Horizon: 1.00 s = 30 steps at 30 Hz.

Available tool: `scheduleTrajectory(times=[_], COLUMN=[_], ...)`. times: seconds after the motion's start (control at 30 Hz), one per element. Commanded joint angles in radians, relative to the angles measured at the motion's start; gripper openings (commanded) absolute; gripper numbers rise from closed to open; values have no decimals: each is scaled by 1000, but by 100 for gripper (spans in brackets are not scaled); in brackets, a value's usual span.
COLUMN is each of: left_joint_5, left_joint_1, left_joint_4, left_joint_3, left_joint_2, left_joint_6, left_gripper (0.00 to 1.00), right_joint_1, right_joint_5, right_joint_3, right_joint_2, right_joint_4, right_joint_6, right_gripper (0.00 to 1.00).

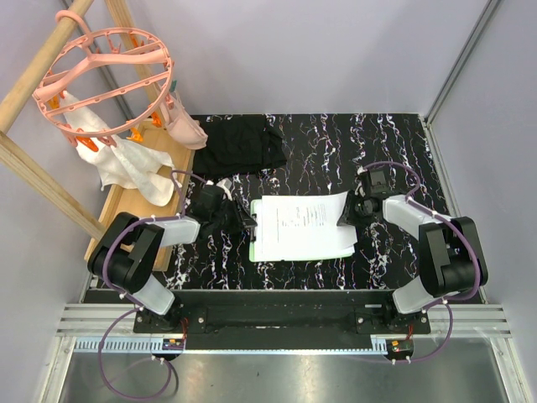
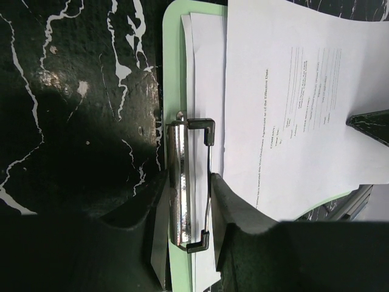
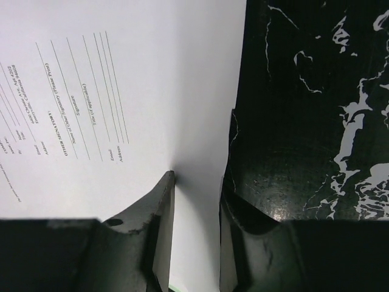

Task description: Put the files into the folder

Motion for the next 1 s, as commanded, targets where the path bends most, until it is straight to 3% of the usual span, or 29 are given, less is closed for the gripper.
scheduleTrajectory(times=[0.0, 0.13, 0.37, 0.7, 0.97], left_joint_5=[96, 83, 43, 40, 30], left_joint_1=[-5, -6, -9, -9, -9], left_joint_4=[103, 52, -6, 15, 157], left_joint_3=[16, 42, 56, 39, -33], left_joint_2=[-20, -17, -40, -55, -89], left_joint_6=[-43, -34, -5, 14, 24], left_gripper=[0, 0, 0, 0, 0], right_joint_1=[72, 127, 139, 148, 150], right_joint_5=[6, 26, -2, -9, 11], right_joint_3=[52, 78, 88, 97, 138], right_joint_2=[4, 21, 19, 48, 71], right_joint_4=[22, 27, 40, 39, 5], right_joint_6=[-20, -3, 11, -39, -67], right_gripper=[34, 39, 61, 65, 53])
